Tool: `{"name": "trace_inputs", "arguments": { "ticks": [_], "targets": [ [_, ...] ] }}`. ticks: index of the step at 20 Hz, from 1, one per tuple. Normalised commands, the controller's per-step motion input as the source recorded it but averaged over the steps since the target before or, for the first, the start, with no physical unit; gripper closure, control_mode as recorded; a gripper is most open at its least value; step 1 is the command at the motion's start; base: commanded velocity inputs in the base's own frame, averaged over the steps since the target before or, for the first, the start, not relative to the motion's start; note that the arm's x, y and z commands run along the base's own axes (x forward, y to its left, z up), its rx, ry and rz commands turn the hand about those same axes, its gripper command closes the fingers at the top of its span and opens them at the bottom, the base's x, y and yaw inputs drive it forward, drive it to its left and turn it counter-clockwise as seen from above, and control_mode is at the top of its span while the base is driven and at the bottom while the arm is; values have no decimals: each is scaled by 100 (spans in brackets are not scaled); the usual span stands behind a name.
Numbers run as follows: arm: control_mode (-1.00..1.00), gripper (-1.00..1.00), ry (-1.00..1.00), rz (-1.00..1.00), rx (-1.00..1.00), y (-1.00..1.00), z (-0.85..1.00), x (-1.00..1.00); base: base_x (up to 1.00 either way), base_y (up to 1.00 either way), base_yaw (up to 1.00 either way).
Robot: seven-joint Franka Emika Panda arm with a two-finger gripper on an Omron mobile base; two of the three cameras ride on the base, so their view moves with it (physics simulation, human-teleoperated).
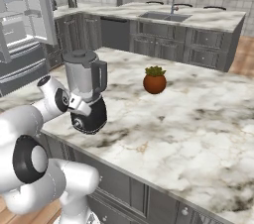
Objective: Grab the onions from the fridge, place them in the blender, close the lid, and turn on the blender to create a marinade.
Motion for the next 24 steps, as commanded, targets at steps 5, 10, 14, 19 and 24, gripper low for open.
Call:
{"name": "trace_inputs", "arguments": {
  "ticks": [5, 10, 14, 19, 24],
  "targets": [
    [-100, -100, -4, -8, 0, 0, -3, 21, 0, 0, 0],
    [-100, -100, -6, -2, 0, 3, 15, -21, 0, 0, 0],
    [-100, -100, -9, 0, 0, 17, 45, -24, 0, 0, 0],
    [-100, -100, -4, -3, 0, 2, 0, 3, 0, 0, 0],
    [-100, -100, 0, -2, 0, 0, -42, 27, 0, 0, 0]
  ]
}}
